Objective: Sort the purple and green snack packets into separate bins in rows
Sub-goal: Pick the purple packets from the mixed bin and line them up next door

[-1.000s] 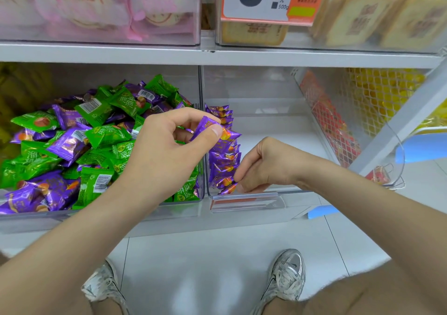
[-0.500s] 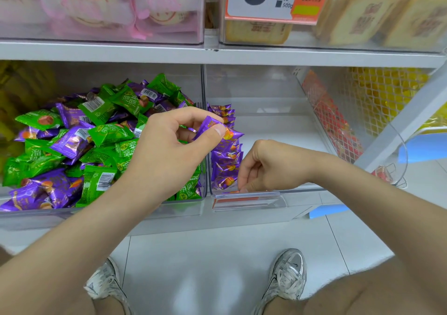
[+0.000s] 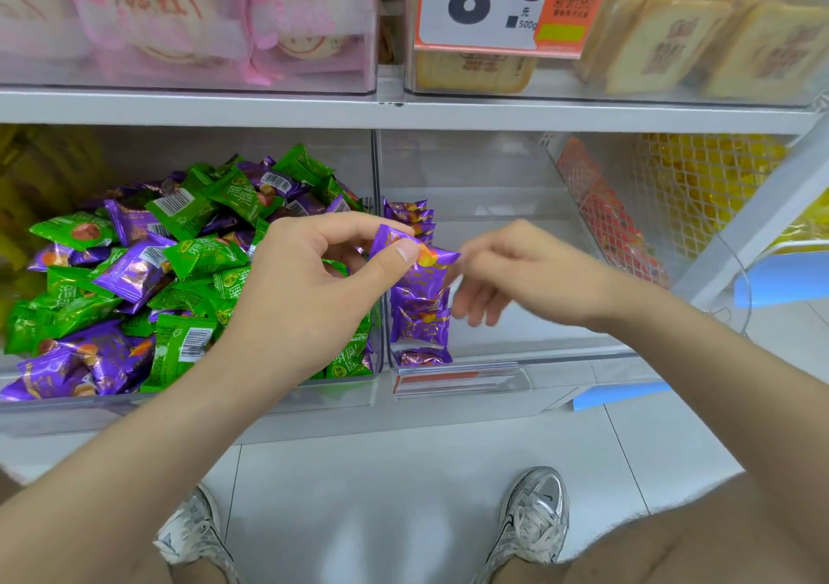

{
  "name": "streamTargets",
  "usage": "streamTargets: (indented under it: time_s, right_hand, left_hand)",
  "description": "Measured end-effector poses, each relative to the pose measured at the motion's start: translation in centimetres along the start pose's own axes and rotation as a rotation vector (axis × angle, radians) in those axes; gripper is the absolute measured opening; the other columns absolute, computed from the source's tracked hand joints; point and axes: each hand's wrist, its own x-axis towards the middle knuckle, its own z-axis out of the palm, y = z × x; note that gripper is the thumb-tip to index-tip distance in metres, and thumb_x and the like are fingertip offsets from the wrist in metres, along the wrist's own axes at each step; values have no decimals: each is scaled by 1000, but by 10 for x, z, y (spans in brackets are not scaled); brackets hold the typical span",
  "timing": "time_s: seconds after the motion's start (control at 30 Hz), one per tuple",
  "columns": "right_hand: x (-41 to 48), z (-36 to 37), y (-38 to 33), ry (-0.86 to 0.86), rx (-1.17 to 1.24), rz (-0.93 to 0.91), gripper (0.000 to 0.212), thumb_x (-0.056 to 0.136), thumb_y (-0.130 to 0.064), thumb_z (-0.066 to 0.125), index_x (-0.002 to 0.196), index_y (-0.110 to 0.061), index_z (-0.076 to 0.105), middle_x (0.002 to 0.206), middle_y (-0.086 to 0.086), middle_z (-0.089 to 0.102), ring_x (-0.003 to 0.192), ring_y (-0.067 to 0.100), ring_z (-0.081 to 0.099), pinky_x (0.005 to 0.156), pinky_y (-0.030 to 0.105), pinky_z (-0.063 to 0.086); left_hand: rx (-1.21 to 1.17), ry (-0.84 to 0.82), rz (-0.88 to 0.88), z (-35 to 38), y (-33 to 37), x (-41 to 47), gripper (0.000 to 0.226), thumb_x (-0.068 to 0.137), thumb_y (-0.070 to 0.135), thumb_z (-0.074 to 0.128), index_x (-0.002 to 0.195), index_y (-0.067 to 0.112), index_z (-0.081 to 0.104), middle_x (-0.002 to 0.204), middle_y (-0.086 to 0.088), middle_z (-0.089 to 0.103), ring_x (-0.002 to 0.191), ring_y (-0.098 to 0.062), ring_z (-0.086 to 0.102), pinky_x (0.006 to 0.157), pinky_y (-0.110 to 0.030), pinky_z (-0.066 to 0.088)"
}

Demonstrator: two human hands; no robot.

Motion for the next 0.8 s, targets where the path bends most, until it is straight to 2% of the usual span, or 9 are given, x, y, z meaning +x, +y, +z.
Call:
streamTargets:
  time_s: [0.1,0.2,0.3,0.37,0.43,0.5,0.57,0.67,0.8]
  right_hand:
    - [-11,-3,-14,60,200,-181,37,93,-19,50,122,-14,73,108,21,74,84,23,70,75,39,56]
    - [-16,-4,-16,69,250,-258,35,92,-14,55,120,-9,75,108,27,72,83,21,64,74,35,54]
    - [-18,-3,-13,67,209,-276,24,90,-9,76,115,-9,77,102,19,78,88,32,74,85,42,62]
    - [-17,-1,-11,83,120,-257,23,87,-6,84,109,-11,79,96,11,80,90,38,76,87,46,63]
    - [-13,-3,-6,123,-83,-233,16,86,-12,85,100,-18,81,86,-1,80,75,25,74,71,32,60]
    - [-8,-7,4,111,-394,-208,12,84,-24,86,95,-26,82,78,-12,76,63,9,67,61,12,45]
    - [-3,-4,11,46,-555,-175,15,83,-34,87,98,-31,82,81,-13,76,68,7,68,65,7,41]
    - [6,8,17,-1,-599,-188,22,82,-35,89,102,-31,82,87,-16,77,74,4,67,71,4,38]
    - [17,21,18,-7,-589,-211,25,78,-29,93,98,-24,80,83,-11,76,78,1,69,75,16,53]
  left_hand:
    - [14,-15,31,-2,4,1,6,93,31,78,94,34,83,86,11,79,64,-4,52,54,-18,39]
    - [30,-15,30,-1,8,1,3,91,32,80,90,32,83,82,12,78,63,-4,53,57,-10,37]
    - [39,-33,15,2,5,-1,6,87,39,82,86,33,83,77,13,74,65,-8,55,59,-14,39]
    - [93,-34,12,4,2,-2,12,85,50,81,92,40,81,84,14,68,65,-9,56,61,-24,46]
    - [130,-1,-27,6,-2,-2,22,86,59,75,104,46,75,98,14,58,69,-12,59,64,-38,55]
    - [116,38,-77,6,-5,-1,21,91,51,70,110,44,70,107,8,56,72,-13,63,71,-45,58]
    - [100,51,-112,6,-8,1,16,94,38,70,110,40,69,108,4,61,75,-15,65,72,-40,56]
    - [80,20,-168,6,-11,1,13,97,27,69,106,35,71,104,3,64,70,-15,65,61,-27,47]
    - [56,-14,-187,7,-10,0,10,99,26,68,104,35,71,100,5,65,54,-4,53,60,-35,52]
